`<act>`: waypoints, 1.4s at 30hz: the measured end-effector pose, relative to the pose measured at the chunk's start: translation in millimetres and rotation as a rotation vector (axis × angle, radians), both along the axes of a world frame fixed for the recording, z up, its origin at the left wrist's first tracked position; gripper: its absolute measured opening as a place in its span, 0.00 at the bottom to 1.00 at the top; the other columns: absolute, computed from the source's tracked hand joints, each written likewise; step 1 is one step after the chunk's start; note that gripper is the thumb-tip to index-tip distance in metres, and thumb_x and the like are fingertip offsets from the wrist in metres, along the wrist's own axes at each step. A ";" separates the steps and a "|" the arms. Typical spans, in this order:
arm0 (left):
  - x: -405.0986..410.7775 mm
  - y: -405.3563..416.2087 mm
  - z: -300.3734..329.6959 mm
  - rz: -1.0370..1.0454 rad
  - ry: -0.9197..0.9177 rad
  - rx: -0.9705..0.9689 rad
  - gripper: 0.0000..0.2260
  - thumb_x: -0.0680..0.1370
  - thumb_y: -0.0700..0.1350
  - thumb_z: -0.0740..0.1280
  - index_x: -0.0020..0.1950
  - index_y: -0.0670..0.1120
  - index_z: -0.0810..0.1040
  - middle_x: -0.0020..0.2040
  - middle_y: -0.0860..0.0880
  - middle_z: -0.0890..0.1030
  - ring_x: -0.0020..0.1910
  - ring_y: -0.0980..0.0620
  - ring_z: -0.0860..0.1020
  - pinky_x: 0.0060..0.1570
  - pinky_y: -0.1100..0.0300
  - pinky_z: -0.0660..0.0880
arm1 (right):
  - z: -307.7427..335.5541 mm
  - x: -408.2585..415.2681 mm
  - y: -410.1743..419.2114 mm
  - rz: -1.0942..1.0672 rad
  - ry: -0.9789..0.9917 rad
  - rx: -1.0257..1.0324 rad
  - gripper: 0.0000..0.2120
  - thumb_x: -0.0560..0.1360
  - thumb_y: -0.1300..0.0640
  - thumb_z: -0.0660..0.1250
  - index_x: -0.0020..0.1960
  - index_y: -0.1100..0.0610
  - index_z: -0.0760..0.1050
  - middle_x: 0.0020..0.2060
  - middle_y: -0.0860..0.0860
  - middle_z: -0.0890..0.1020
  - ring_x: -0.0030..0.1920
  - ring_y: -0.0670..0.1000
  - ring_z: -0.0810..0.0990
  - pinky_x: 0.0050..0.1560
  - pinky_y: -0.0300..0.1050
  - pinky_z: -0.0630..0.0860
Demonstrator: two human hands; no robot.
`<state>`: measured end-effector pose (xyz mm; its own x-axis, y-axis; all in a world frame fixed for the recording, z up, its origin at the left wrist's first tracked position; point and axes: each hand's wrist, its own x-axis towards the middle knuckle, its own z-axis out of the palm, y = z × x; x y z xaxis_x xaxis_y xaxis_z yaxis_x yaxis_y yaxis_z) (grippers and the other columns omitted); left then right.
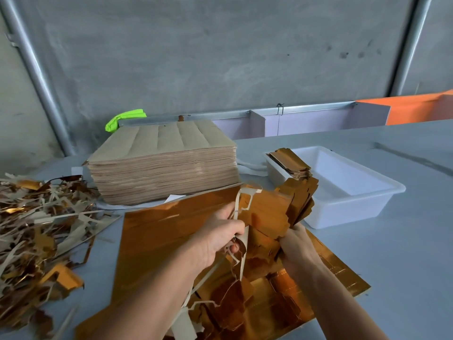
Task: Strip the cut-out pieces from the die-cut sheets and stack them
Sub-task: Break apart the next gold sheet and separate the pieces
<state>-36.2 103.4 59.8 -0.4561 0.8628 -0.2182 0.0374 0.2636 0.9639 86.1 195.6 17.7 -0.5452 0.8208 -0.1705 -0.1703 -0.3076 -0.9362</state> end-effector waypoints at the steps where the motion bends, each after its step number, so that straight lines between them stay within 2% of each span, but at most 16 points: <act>1: -0.6 0.0 -0.6 0.013 0.022 -0.016 0.19 0.75 0.35 0.62 0.61 0.53 0.75 0.40 0.48 0.78 0.25 0.58 0.71 0.25 0.65 0.69 | -0.9 0.7 0.7 0.005 -0.002 -0.009 0.05 0.80 0.60 0.60 0.52 0.53 0.74 0.34 0.51 0.84 0.34 0.50 0.84 0.27 0.42 0.78; 4: -1.1 -1.0 -2.5 0.064 0.124 -0.071 0.10 0.77 0.36 0.62 0.53 0.48 0.77 0.34 0.49 0.75 0.24 0.58 0.69 0.24 0.67 0.67 | -2.1 2.0 1.5 0.003 -0.009 -0.034 0.11 0.77 0.61 0.65 0.57 0.51 0.69 0.41 0.50 0.83 0.36 0.52 0.84 0.27 0.43 0.78; 7: -6.2 0.5 -1.4 0.126 0.299 -0.069 0.13 0.77 0.37 0.63 0.61 0.47 0.75 0.41 0.49 0.76 0.27 0.58 0.69 0.24 0.67 0.66 | -3.1 7.7 2.1 -0.027 -0.022 -0.046 0.10 0.77 0.61 0.65 0.55 0.52 0.68 0.43 0.49 0.81 0.39 0.53 0.82 0.29 0.45 0.77; 10: -18.8 3.0 5.6 0.261 0.870 -0.098 0.14 0.78 0.40 0.64 0.63 0.45 0.75 0.55 0.47 0.80 0.38 0.52 0.79 0.32 0.62 0.76 | -2.0 17.5 4.1 -0.063 -0.038 -0.058 0.06 0.77 0.62 0.64 0.49 0.53 0.70 0.42 0.52 0.82 0.39 0.54 0.82 0.28 0.45 0.77; 12: -26.0 5.2 9.8 0.385 1.112 -0.117 0.12 0.78 0.41 0.63 0.61 0.44 0.75 0.57 0.46 0.80 0.45 0.48 0.80 0.34 0.62 0.73 | -0.2 23.1 5.2 -0.083 -0.017 -0.098 0.09 0.77 0.63 0.63 0.55 0.54 0.68 0.48 0.53 0.79 0.44 0.56 0.80 0.33 0.50 0.78; 14: -32.4 10.7 12.2 0.424 1.116 -0.126 0.13 0.79 0.44 0.63 0.63 0.45 0.73 0.57 0.45 0.79 0.47 0.49 0.78 0.32 0.65 0.69 | -0.3 25.5 4.7 -0.080 -0.007 -0.115 0.13 0.78 0.63 0.63 0.59 0.52 0.66 0.51 0.52 0.77 0.46 0.56 0.78 0.38 0.53 0.78; 17: -35.0 16.9 11.5 0.235 0.975 -0.275 0.33 0.77 0.57 0.64 0.76 0.47 0.54 0.70 0.43 0.68 0.65 0.44 0.72 0.55 0.53 0.74 | -2.8 25.7 0.8 -0.040 -0.018 -0.118 0.12 0.78 0.62 0.63 0.58 0.52 0.66 0.49 0.51 0.77 0.46 0.56 0.78 0.38 0.53 0.78; 19: -30.6 14.7 11.8 0.213 1.144 -0.342 0.38 0.76 0.62 0.61 0.78 0.49 0.46 0.75 0.43 0.59 0.71 0.42 0.65 0.62 0.50 0.70 | -4.2 25.9 -0.8 -0.018 -0.023 -0.123 0.10 0.77 0.62 0.64 0.55 0.53 0.67 0.49 0.53 0.78 0.46 0.57 0.80 0.35 0.52 0.79; 21: -24.2 10.3 13.6 0.259 1.328 -0.212 0.33 0.78 0.61 0.58 0.77 0.47 0.51 0.75 0.43 0.61 0.69 0.44 0.68 0.59 0.55 0.73 | -4.1 25.0 -1.8 -0.002 -0.015 -0.114 0.08 0.76 0.62 0.66 0.50 0.53 0.69 0.46 0.55 0.80 0.44 0.58 0.82 0.33 0.51 0.79; 23: -15.3 5.8 11.2 0.182 1.207 -0.034 0.29 0.79 0.59 0.56 0.76 0.46 0.58 0.71 0.45 0.68 0.66 0.48 0.72 0.56 0.59 0.72 | -1.3 21.9 -4.1 0.019 0.010 -0.106 0.08 0.75 0.63 0.66 0.48 0.53 0.70 0.39 0.55 0.82 0.41 0.58 0.83 0.32 0.51 0.80; 27: 1.2 -1.8 -0.8 -0.118 0.462 0.052 0.22 0.80 0.60 0.55 0.70 0.52 0.67 0.61 0.58 0.70 0.59 0.61 0.68 0.55 0.66 0.65 | 9.9 7.6 -18.4 0.144 0.044 -0.054 0.14 0.74 0.65 0.66 0.59 0.63 0.71 0.38 0.59 0.84 0.36 0.58 0.84 0.36 0.53 0.80; 31: -7.0 -11.9 0.8 -0.157 0.215 0.032 0.30 0.75 0.66 0.53 0.75 0.55 0.60 0.75 0.56 0.61 0.73 0.53 0.59 0.72 0.48 0.55 | 14.8 -11.8 -31.9 0.137 0.018 -0.009 0.08 0.74 0.63 0.69 0.52 0.61 0.75 0.36 0.57 0.85 0.35 0.57 0.85 0.30 0.48 0.80; 33: -16.5 -19.3 6.3 -0.181 0.242 -0.002 0.32 0.74 0.67 0.52 0.76 0.56 0.55 0.77 0.53 0.57 0.74 0.49 0.60 0.72 0.46 0.57 | 14.2 -14.5 -32.8 0.107 -0.037 -0.024 0.05 0.75 0.63 0.68 0.48 0.58 0.73 0.31 0.53 0.84 0.31 0.53 0.84 0.26 0.44 0.78; 35: -28.7 -30.8 10.0 -0.134 0.479 -0.048 0.29 0.78 0.64 0.52 0.77 0.55 0.53 0.75 0.51 0.62 0.68 0.49 0.69 0.67 0.49 0.67 | 10.1 -9.5 -29.0 0.077 -0.057 -0.056 0.06 0.74 0.62 0.68 0.45 0.54 0.71 0.31 0.52 0.84 0.30 0.52 0.84 0.25 0.42 0.76; 39: -42.8 -67.3 14.1 -0.164 0.946 -0.093 0.30 0.73 0.64 0.62 0.71 0.51 0.68 0.70 0.51 0.70 0.57 0.59 0.73 0.52 0.64 0.71 | -1.3 15.7 -21.3 0.021 -0.090 -0.084 0.11 0.74 0.62 0.68 0.45 0.50 0.68 0.43 0.53 0.81 0.42 0.56 0.81 0.33 0.50 0.77; 42: -39.2 -97.3 16.4 -0.415 0.970 -0.313 0.42 0.61 0.72 0.66 0.72 0.58 0.65 0.74 0.55 0.62 0.69 0.56 0.63 0.66 0.54 0.64 | -8.3 29.0 -22.2 0.030 -0.096 -0.098 0.11 0.74 0.63 0.68 0.47 0.49 0.68 0.45 0.53 0.80 0.45 0.57 0.79 0.35 0.51 0.76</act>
<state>-75.5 6.0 76.1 -0.2395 0.9577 -0.1598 0.8851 0.2830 0.3694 115.1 173.3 9.4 -0.5465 0.7813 -0.3015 -0.0713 -0.4021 -0.9128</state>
